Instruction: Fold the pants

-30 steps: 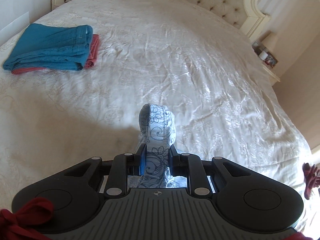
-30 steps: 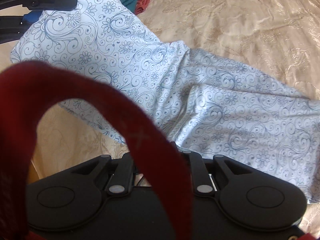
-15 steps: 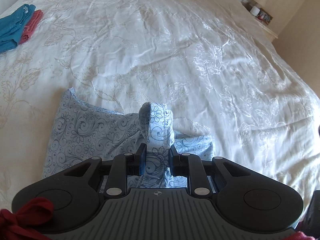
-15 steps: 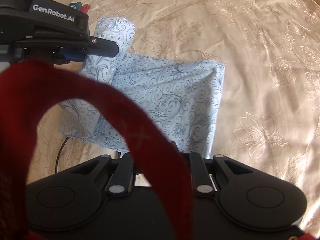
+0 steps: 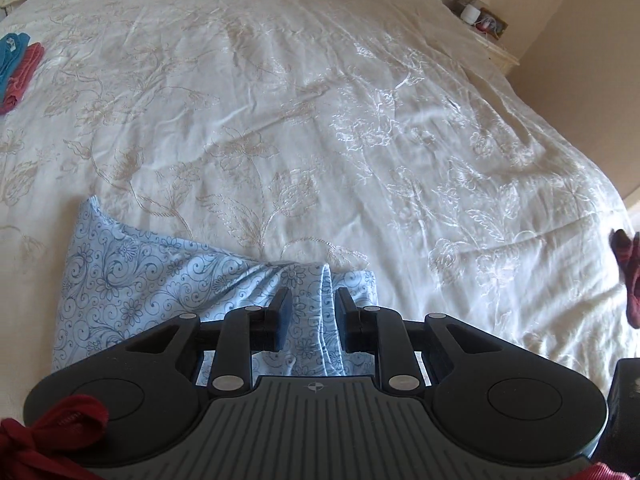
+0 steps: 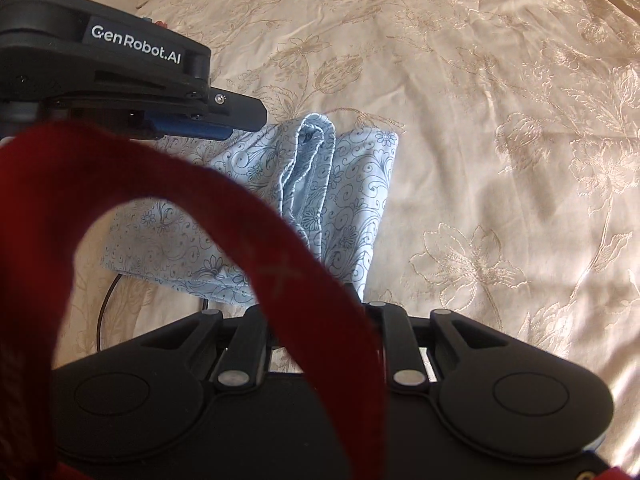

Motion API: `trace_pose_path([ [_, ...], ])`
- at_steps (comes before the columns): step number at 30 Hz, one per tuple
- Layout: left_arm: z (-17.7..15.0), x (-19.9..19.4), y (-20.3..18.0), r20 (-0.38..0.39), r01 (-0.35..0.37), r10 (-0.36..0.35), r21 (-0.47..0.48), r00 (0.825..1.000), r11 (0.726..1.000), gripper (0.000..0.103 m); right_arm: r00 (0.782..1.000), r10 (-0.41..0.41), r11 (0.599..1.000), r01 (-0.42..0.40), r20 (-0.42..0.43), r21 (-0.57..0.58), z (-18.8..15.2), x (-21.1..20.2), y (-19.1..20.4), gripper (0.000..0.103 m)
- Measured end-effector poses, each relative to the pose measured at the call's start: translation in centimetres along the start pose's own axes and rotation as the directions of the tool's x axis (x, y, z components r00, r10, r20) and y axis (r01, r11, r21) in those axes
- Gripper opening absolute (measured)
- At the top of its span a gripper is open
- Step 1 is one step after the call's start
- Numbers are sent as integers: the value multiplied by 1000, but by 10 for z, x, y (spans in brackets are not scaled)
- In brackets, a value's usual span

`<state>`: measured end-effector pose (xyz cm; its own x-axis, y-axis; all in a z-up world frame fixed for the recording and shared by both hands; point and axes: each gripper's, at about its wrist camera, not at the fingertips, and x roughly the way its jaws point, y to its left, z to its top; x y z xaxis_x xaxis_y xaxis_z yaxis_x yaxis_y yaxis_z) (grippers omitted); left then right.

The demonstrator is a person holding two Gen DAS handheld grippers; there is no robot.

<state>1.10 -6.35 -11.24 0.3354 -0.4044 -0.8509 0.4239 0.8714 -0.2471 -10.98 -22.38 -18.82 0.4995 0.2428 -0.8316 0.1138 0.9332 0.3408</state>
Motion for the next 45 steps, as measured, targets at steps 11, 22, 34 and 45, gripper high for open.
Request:
trace_pose_path([
  [11, -5, -44, 97, -21, -234, 233, -25, 972, 972, 22, 997, -1, 1000, -1, 83, 22, 26, 11, 19, 50],
  [22, -28, -61, 148, -83, -246, 239, -89, 967, 965, 22, 999, -33, 995, 35, -17, 95, 16, 36, 41, 39],
  [34, -28, -58, 156, -100, -210, 203, -73, 974, 975, 22, 984, -172, 963, 178, -44, 201, 1, 28, 23, 9],
  [45, -24, -54, 155, -110, -208, 200, -68, 974, 976, 22, 989, -109, 986, 94, 102, 140, 23, 13, 32, 51],
])
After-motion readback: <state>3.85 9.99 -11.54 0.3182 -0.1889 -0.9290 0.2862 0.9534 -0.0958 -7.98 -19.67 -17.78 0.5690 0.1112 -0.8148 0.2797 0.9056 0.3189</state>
